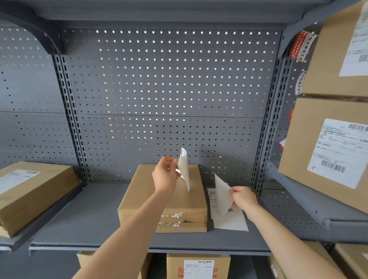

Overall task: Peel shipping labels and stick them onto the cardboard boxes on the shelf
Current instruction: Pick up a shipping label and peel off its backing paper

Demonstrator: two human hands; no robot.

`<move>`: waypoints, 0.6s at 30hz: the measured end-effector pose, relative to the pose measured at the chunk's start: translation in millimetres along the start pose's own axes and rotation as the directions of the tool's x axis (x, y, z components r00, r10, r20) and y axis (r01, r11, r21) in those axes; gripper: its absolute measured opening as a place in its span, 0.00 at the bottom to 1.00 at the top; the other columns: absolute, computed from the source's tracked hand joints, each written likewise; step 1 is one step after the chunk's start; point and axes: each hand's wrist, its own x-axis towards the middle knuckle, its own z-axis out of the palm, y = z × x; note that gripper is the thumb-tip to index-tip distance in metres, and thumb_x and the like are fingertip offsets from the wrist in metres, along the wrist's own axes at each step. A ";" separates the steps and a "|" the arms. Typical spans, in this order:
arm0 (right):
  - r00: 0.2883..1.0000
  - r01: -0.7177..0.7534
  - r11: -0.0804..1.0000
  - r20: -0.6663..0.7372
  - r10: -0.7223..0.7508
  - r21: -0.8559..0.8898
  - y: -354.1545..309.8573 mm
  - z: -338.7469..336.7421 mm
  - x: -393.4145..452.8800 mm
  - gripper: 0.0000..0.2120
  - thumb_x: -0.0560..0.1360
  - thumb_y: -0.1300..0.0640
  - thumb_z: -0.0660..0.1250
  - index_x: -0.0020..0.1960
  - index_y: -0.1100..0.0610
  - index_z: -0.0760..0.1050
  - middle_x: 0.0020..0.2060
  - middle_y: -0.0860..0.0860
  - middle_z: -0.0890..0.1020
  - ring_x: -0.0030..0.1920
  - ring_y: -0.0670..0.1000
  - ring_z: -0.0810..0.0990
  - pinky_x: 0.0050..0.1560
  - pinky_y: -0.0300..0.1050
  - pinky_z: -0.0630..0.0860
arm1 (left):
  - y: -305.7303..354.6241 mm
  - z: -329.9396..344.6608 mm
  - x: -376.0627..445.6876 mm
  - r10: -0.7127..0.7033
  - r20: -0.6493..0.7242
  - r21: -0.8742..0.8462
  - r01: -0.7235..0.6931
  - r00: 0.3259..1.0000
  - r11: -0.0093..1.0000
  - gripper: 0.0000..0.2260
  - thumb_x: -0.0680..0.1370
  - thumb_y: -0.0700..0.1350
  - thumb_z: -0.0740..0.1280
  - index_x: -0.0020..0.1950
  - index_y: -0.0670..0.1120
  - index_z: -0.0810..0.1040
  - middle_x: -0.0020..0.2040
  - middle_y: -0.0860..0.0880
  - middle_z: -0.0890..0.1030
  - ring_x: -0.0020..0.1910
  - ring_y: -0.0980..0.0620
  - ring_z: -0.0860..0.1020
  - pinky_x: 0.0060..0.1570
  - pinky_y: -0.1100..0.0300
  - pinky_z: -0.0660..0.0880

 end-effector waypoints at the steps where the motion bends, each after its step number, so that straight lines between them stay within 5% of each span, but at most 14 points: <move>1: 1.000 -0.006 1.000 0.029 0.006 -0.021 -0.1 -0.1 -0.3 0.14 0.79 0.56 0.60 0.60 0.56 0.78 0.53 0.55 0.81 0.52 0.57 0.80 0.56 0.51 0.78 | 0.7 0.5 -0.3 0.001 0.001 0.000 -0.001 1.000 1.000 0.06 0.80 0.43 0.62 0.43 0.47 0.74 0.41 0.45 0.81 0.29 0.55 0.77 0.36 0.59 0.76; 4: 0.998 -0.015 1.000 0.062 0.016 -0.021 -3.6 -0.2 -4.6 0.17 0.77 0.53 0.63 0.65 0.54 0.76 0.63 0.55 0.77 0.63 0.57 0.74 0.60 0.47 0.71 | 2.3 0.1 -0.5 0.006 0.003 0.008 -0.006 1.000 1.000 0.06 0.80 0.43 0.62 0.42 0.48 0.74 0.40 0.46 0.81 0.29 0.56 0.77 0.35 0.60 0.76; 9: 0.999 0.043 0.998 0.011 -0.044 0.035 -22.7 -1.4 -13.3 0.17 0.76 0.51 0.66 0.62 0.56 0.78 0.62 0.54 0.79 0.63 0.55 0.75 0.62 0.47 0.70 | 2.5 -4.3 0.6 0.019 0.020 0.031 -0.020 1.000 0.999 0.07 0.79 0.42 0.62 0.42 0.47 0.75 0.37 0.47 0.80 0.24 0.63 0.76 0.38 0.56 0.76; 13: 0.994 0.110 0.976 -0.012 -0.109 0.187 -54.6 4.1 -11.7 0.15 0.76 0.54 0.67 0.59 0.59 0.79 0.49 0.54 0.84 0.49 0.53 0.82 0.55 0.47 0.78 | 5.0 -9.9 0.5 0.058 0.052 0.034 -0.059 0.997 0.998 0.05 0.79 0.41 0.63 0.47 0.43 0.77 0.34 0.51 0.79 0.26 0.65 0.77 0.32 0.68 0.76; 18: 0.974 0.076 0.911 0.164 -0.154 0.405 -109.7 23.5 -27.1 0.12 0.76 0.56 0.67 0.55 0.64 0.78 0.44 0.59 0.84 0.44 0.57 0.84 0.44 0.46 0.82 | 7.9 -17.6 3.8 0.073 0.091 0.028 -0.076 0.993 0.997 0.05 0.78 0.43 0.65 0.47 0.43 0.78 0.38 0.51 0.80 0.29 0.67 0.78 0.33 0.72 0.76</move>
